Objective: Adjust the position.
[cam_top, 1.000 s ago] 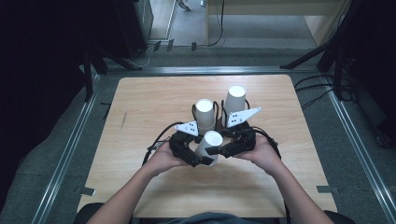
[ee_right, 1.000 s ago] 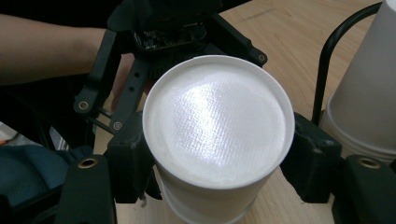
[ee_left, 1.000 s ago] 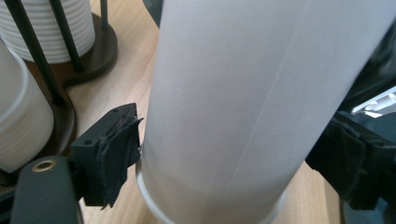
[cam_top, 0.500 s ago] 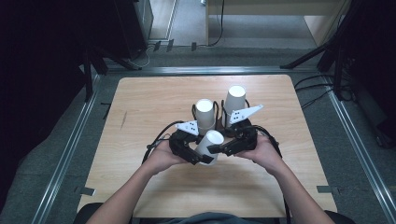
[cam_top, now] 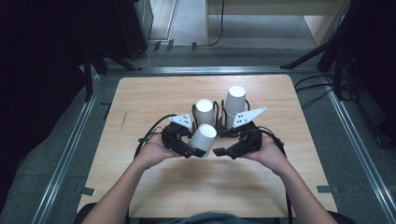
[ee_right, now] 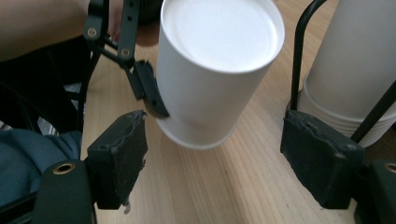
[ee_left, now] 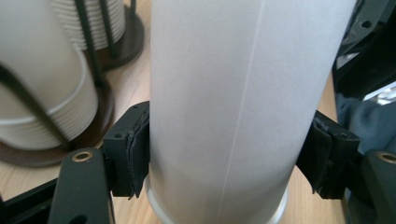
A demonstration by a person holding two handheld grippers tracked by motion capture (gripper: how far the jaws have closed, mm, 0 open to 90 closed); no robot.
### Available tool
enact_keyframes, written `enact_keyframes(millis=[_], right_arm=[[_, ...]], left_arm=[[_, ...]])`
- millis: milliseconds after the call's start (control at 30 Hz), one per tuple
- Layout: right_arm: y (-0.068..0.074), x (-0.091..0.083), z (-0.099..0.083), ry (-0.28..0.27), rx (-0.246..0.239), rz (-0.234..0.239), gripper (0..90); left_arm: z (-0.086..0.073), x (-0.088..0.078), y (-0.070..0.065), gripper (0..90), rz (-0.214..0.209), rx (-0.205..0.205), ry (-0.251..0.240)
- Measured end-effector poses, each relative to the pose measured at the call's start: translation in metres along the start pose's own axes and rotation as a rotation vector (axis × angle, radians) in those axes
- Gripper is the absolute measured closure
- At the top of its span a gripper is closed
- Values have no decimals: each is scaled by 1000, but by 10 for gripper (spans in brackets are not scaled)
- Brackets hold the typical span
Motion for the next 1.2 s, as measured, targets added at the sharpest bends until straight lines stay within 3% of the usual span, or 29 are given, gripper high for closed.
enact_keyframes(millis=[100,200,267,433,1200], right_arm=[[0,2,-1,8,-6,-2,229],[2,5,-3,20,-34,-3,247],[2,7,-3,28,-45,-9,247],[3,12,-7,53,-51,-21,251],[3,16,-7,51,-65,-16,253]], left_arm=[[0,-4,1,279,13,-2,38],[0,-6,4,279,19,27,97],[1,-7,5,279,24,28,104],[0,-8,5,280,71,64,179],[-4,19,0,278,71,133,342]])
Point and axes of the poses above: each handheld gripper's, and its own axes: x roughly forward along the jaws, z roughly out of its top, y roughly to its left, the point moved 2 cm from there along x, roughly forward along the jaws, and after that the axes turned 6 degrees about -z, right-handed, at the moved point
